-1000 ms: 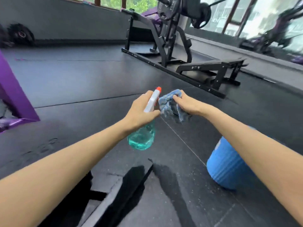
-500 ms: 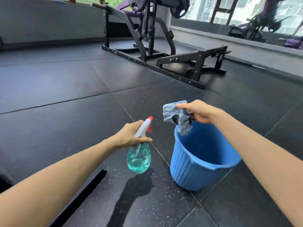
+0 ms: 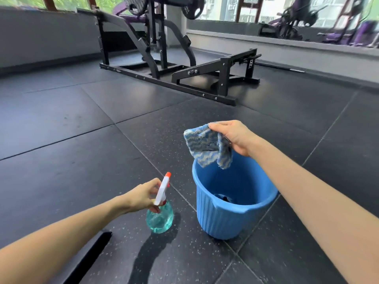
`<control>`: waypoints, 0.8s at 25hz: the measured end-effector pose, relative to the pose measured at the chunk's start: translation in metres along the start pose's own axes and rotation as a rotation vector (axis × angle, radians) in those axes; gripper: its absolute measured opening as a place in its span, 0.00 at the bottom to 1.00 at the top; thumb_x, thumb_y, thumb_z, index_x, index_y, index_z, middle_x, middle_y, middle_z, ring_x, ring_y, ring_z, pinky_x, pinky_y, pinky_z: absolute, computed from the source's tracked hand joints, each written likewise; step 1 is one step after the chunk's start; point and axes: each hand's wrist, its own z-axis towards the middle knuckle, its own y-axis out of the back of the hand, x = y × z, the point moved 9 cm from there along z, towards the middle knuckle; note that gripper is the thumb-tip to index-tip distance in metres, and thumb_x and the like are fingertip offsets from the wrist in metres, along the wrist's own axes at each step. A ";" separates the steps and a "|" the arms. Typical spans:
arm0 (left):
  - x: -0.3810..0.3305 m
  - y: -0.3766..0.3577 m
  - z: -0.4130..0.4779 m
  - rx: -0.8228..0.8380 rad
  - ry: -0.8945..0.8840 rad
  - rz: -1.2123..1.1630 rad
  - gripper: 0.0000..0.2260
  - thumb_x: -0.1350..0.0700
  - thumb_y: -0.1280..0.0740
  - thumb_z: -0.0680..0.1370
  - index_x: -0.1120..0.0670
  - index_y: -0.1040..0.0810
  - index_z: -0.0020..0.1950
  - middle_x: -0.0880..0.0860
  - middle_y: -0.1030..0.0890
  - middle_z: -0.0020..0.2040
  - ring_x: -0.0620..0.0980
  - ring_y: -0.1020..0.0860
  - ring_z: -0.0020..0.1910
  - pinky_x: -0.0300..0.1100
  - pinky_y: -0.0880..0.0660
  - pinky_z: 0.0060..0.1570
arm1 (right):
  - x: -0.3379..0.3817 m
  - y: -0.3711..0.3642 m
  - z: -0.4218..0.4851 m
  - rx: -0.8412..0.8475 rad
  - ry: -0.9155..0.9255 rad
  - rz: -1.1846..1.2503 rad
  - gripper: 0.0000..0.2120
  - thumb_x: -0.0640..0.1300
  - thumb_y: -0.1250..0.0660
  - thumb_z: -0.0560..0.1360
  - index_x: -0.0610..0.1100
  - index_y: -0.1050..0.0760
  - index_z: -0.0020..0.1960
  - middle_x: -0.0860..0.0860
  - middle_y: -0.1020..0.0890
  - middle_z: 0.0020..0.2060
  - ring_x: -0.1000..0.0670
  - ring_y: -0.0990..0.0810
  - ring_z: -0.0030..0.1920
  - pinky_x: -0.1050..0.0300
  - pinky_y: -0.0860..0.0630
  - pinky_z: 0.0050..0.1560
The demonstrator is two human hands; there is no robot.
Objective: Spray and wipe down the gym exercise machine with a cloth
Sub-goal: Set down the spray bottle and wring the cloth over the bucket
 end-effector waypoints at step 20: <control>-0.165 0.036 0.051 0.064 -0.242 -0.254 0.11 0.51 0.26 0.74 0.53 0.19 0.53 0.52 0.17 0.52 0.50 0.19 0.50 0.41 0.26 0.53 | 0.012 -0.006 -0.013 -0.167 0.053 -0.221 0.10 0.46 0.34 0.77 0.42 0.20 0.41 0.46 0.18 0.36 0.52 0.21 0.34 0.60 0.21 0.42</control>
